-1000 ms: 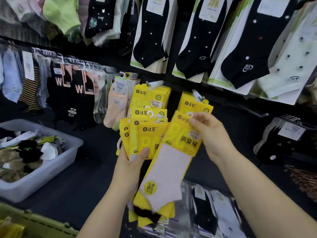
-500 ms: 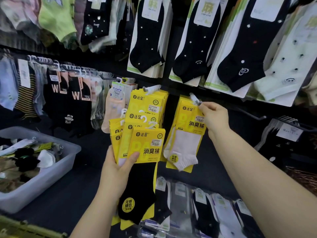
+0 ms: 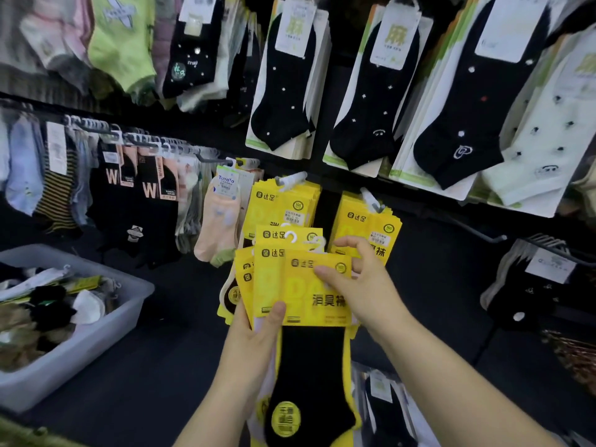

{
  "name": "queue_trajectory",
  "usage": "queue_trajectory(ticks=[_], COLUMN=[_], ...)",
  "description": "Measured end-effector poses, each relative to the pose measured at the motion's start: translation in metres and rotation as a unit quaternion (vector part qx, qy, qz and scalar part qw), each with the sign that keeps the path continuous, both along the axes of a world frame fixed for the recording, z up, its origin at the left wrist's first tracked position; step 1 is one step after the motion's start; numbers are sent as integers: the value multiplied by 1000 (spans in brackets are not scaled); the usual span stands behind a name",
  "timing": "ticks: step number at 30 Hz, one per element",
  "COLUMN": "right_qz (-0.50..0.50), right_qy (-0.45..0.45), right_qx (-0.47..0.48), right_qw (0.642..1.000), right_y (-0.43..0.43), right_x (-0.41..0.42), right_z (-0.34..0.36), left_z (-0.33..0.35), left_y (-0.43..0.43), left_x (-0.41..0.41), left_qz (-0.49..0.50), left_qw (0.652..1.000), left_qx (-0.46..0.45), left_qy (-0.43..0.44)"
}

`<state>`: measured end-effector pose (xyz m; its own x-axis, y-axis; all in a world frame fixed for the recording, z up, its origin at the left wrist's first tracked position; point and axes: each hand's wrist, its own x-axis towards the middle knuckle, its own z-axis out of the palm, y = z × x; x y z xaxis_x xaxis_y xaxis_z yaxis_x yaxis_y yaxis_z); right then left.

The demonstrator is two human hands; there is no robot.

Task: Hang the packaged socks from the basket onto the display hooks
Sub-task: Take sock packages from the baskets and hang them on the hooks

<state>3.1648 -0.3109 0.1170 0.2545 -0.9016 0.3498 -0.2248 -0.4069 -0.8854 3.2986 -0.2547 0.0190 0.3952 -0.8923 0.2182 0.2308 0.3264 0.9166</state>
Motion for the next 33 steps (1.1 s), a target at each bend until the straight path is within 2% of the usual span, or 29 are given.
queue_trajectory(ticks=[3, 7, 9, 12, 16, 19, 21, 24, 26, 28, 29, 33], right_qz=[-33, -157, -186, -188, -186, -207, -239, -336, -263, -123, -79, -53], right_qy=[-42, -103, -118, -107, -46, -87, -123, -51, -13, 10, 23, 5], right_qx=[-12, -40, -46, -56, -50, -18, -3, -82, -123, -60, -33, -12], right_qw=[998, 981, 974, 975, 980, 974, 963, 937, 957, 991, 996, 998], right_y=[-4, -19, -29, -45, -64, -70, -69, -55, -38, -18, -12, -7], right_x=[-21, -49, -53, -47, -28, -22, -22, -22, -14, 2, 9, 15], right_z=[6, 15, 24, 36, 47, 44, 37, 20, 10, 4, 1, 1], left_z=[1, -1, 2, 2, 1, -1, -1, -1, 0, 3, 4, 4], left_y=[3, 6, 6, 5, 6, 6, 5, 3, 2, 1, 2, 2], left_x=[0, 11, 15, 20, 22, 22, 21, 19, 16, 10, 6, -3], left_qz=[17, 51, 63, 77, 77, 71, 63, 56, 49, 39, 33, 9], left_qw=[999, 997, 995, 993, 993, 992, 992, 993, 995, 996, 997, 999], left_qx=[15, 13, 9, 23, 40, 34, 28, 29, 27, 17, 9, 7], left_qy=[-23, -61, -78, -82, -83, -95, -103, -95, -83, -75, -75, -36])
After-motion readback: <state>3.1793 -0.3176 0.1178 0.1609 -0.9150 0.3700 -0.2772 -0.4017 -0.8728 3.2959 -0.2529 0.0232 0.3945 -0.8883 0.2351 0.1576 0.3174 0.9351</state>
